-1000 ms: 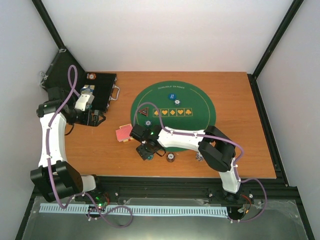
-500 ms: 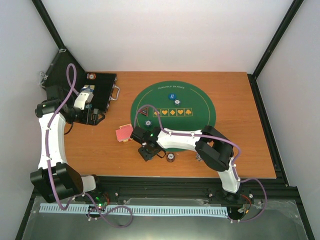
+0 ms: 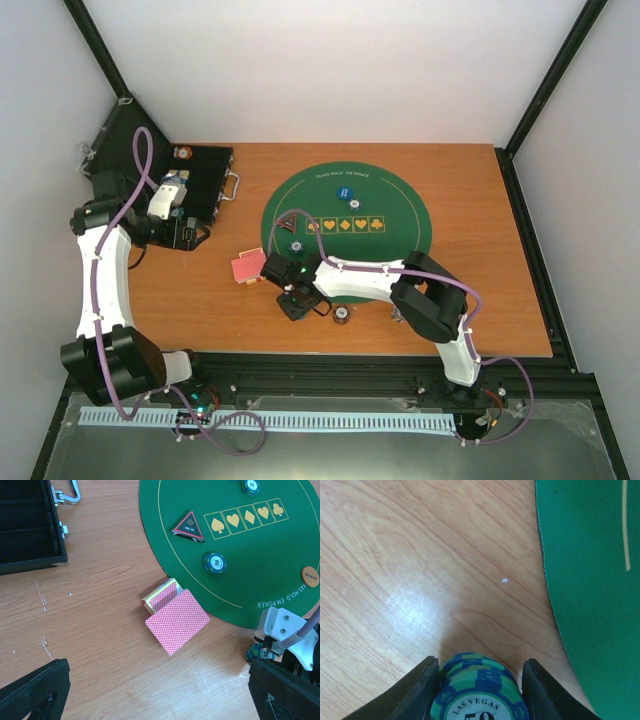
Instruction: Distribute texas hold em gaming equipment
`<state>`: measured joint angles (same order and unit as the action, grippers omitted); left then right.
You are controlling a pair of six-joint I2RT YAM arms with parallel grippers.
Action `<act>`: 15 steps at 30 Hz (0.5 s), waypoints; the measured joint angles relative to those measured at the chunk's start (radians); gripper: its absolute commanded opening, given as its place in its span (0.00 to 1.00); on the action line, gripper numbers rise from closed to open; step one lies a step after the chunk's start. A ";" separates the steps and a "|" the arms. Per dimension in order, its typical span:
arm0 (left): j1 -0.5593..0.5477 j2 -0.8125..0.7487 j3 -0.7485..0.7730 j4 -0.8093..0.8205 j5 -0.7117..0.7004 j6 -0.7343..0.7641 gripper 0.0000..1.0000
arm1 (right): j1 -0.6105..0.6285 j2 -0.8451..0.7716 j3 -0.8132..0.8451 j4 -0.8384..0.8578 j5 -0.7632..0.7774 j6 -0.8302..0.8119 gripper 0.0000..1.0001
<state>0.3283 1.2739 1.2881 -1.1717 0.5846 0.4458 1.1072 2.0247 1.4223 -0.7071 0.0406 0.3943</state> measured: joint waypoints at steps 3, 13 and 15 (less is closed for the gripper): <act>0.000 0.000 0.000 0.000 0.000 0.000 1.00 | 0.000 0.000 0.002 -0.008 -0.002 0.000 0.25; 0.000 0.000 0.000 0.000 0.002 0.005 1.00 | 0.000 -0.038 0.061 -0.066 -0.005 0.000 0.25; 0.000 0.000 0.000 0.000 0.003 0.005 1.00 | 0.001 -0.051 0.077 -0.076 -0.004 0.000 0.24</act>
<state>0.3283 1.2739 1.2881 -1.1721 0.5877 0.4511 1.1080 1.9739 1.4998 -0.7830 0.0368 0.3939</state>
